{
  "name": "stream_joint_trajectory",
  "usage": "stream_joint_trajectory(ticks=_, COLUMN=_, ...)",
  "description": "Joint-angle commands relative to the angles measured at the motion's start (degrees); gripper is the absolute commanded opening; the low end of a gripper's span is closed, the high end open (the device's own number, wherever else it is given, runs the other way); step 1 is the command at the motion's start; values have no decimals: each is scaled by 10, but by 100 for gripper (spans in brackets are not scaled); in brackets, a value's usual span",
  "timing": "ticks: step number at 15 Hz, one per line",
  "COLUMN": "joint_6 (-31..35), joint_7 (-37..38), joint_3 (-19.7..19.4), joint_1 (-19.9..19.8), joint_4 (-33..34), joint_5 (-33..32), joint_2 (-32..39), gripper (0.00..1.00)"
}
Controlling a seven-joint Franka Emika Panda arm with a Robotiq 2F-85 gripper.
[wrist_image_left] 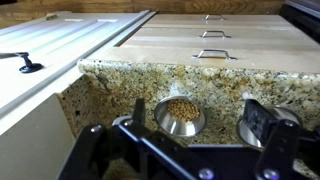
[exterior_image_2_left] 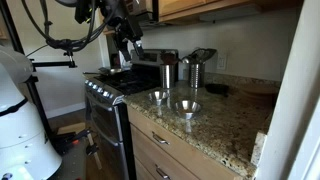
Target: Pour the things in the bowl on the right into the bowl on the left
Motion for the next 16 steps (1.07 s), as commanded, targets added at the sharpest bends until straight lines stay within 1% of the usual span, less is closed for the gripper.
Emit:
stream_joint_trajectory(ticks=1, joint_6=-2, joint_7=3, joint_3=-3, joint_1=4, joint_4=1, joint_5=-3, joint_2=0, gripper=100)
stream_joint_trajectory(ticks=9, joint_6=3, joint_7=4, joint_3=-3, joint_1=2, joint_4=2, joint_5=-6, joint_2=6, gripper=100)
stream_joint_trajectory(ticks=13, joint_6=21, joint_7=10, joint_3=1, joint_1=-8, joint_4=6, joint_5=-24, joint_2=38, gripper=100)
stream_joint_trajectory(ticks=16, joint_6=40, joint_7=10, joint_3=-3, joint_1=-13, joint_4=14, joint_5=-38, joint_2=76, gripper=100)
